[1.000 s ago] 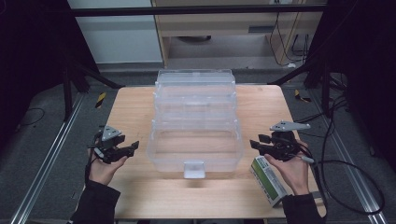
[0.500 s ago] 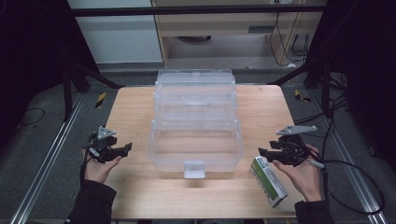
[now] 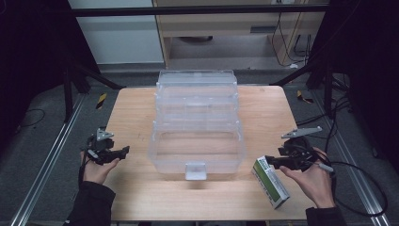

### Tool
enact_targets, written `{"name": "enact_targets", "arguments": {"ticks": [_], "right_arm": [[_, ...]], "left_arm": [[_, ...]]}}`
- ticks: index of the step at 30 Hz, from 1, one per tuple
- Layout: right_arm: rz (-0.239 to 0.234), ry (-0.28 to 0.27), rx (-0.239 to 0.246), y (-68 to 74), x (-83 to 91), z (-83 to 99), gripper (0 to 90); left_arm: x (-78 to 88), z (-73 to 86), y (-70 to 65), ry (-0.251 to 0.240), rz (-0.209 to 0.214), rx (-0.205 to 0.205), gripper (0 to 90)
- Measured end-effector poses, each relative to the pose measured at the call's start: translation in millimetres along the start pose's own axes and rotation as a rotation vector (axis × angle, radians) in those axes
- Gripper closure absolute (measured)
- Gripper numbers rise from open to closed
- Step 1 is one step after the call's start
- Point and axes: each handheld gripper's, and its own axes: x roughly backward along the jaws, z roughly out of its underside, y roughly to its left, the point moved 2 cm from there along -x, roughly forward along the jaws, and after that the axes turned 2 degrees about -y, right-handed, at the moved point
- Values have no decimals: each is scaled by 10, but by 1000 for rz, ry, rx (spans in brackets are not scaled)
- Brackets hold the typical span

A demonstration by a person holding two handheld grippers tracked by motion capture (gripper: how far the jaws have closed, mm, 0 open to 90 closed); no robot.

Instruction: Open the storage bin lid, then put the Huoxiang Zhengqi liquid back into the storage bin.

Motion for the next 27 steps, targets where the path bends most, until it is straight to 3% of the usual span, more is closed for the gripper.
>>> {"name": "enact_targets", "arguments": {"ticks": [15, 27], "right_arm": [[-2, 110, -4, 77, -15, 64, 394], [1, 167, 5, 128, -62, 81, 422]], "left_arm": [[-21, 33, 45, 21, -12, 3, 310], [-31, 38, 72, 26, -23, 11, 308]]}}
